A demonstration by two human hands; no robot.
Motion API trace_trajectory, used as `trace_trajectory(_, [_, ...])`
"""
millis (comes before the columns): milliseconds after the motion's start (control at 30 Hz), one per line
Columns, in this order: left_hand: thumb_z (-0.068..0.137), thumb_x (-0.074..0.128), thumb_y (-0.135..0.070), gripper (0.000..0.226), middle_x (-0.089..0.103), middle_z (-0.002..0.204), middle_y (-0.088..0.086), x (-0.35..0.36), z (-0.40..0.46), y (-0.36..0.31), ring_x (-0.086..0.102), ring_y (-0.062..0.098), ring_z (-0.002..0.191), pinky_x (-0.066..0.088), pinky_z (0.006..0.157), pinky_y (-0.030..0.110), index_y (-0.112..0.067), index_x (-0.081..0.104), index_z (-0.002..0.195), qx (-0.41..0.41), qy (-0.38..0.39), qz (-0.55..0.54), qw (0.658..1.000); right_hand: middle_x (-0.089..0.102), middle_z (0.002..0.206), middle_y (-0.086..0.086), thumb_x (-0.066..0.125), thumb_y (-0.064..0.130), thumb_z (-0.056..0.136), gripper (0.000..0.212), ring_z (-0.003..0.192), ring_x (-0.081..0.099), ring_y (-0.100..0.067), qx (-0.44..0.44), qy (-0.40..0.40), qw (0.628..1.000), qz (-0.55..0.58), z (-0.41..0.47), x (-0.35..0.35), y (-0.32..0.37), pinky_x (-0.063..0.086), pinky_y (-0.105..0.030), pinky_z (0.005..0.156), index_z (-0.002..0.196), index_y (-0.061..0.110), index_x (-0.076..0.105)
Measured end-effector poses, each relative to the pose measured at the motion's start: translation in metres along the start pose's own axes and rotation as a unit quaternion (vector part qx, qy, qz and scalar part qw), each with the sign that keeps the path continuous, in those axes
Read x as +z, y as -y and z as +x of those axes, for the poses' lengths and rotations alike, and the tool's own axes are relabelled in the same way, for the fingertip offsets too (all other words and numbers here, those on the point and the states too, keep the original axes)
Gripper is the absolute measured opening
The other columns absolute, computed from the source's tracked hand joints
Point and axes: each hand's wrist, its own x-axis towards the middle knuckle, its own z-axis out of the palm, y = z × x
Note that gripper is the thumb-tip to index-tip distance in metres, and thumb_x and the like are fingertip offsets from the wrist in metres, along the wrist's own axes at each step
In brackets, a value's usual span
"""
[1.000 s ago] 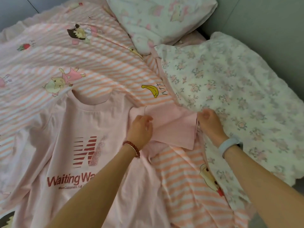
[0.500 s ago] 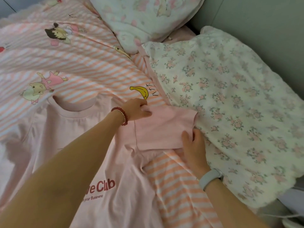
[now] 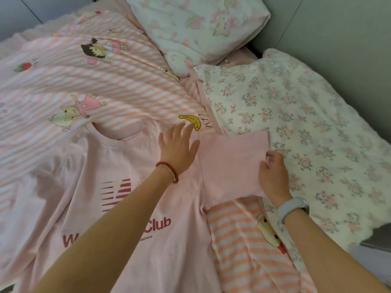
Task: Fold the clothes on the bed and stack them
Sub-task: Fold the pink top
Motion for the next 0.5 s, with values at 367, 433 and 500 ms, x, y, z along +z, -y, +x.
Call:
trace_trajectory(367, [0.097,0.031,-0.050,0.049,0.062,0.108,0.011,-0.039,-0.135,0.138,0.059,0.026,0.094,0.045,0.088,0.042,-0.010,0.049,0.118,-0.403,0.011,-0.708,0.579,0.051,0.137,0.002,0.041,0.028,0.098,0.044,0.086,0.067,-0.020,-0.302,0.429,0.850,-0.041,-0.131,0.089,0.112,0.048,-0.037,0.090,0.142,0.025,0.032])
trace_trajectory(433, [0.094,0.033,-0.055,0.055,0.061,0.111,0.013,-0.035,-0.148,0.150,0.058,0.030,0.102,0.043,0.094,0.046,-0.008,0.050,0.119,-0.439,0.044,-0.702,0.559,0.059,0.128,0.003,0.039,0.024,0.098,0.035,0.103,0.061,-0.021,-0.302,0.394,0.862,-0.102,-0.142,0.110,0.090,0.045,-0.036,0.094,0.131,0.022,0.050])
trace_trajectory(500, [0.094,0.041,-0.050,0.051,0.062,0.109,0.013,-0.027,-0.154,0.150,0.059,0.027,0.102,0.043,0.093,0.043,-0.008,0.049,0.120,-0.454,0.077,-0.673,0.579,0.061,0.118,-0.002,0.042,0.014,0.091,0.034,0.105,0.056,-0.025,-0.353,0.273,0.879,-0.169,-0.141,0.117,0.062,0.046,-0.039,0.087,0.122,0.017,0.057])
